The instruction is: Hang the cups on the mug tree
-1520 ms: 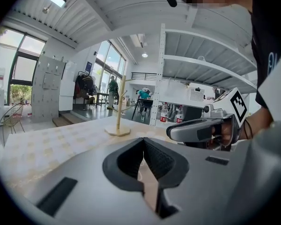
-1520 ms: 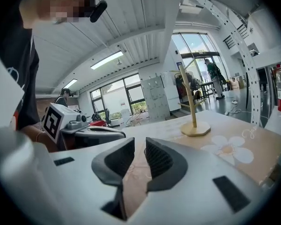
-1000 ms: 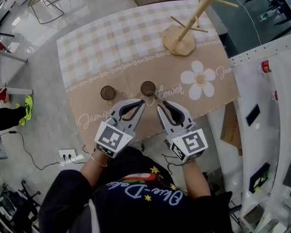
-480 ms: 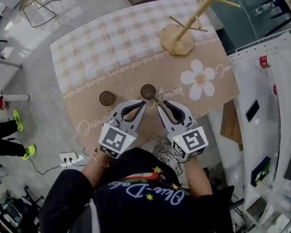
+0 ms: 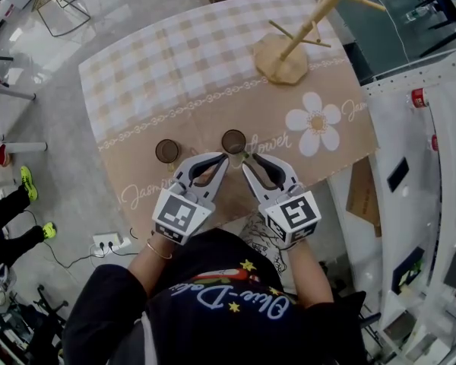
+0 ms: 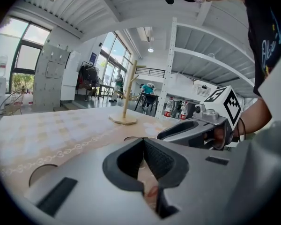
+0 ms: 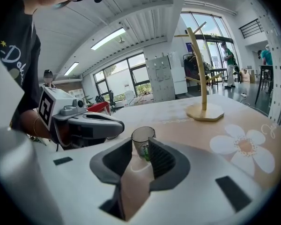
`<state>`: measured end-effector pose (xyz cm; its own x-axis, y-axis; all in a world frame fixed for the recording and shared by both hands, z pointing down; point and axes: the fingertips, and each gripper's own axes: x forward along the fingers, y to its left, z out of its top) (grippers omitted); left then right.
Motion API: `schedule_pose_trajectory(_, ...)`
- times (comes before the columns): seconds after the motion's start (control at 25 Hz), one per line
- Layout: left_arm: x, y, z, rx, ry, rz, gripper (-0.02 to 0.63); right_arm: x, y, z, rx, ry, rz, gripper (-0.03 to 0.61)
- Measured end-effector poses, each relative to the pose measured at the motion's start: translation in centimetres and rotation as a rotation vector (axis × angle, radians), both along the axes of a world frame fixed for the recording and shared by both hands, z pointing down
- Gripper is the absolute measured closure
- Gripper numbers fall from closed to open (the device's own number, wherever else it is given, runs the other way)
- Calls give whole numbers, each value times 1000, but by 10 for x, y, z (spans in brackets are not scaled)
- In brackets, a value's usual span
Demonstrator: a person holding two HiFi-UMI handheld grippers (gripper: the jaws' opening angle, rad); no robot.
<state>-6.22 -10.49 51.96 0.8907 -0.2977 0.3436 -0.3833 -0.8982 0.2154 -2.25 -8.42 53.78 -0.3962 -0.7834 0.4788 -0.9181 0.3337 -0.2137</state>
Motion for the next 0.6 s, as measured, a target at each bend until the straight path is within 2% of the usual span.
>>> schedule_pose_trajectory(0.6, -3, -10, 0, 7, -12, -24, 606, -5, -12, 26, -45, 66, -83, 463)
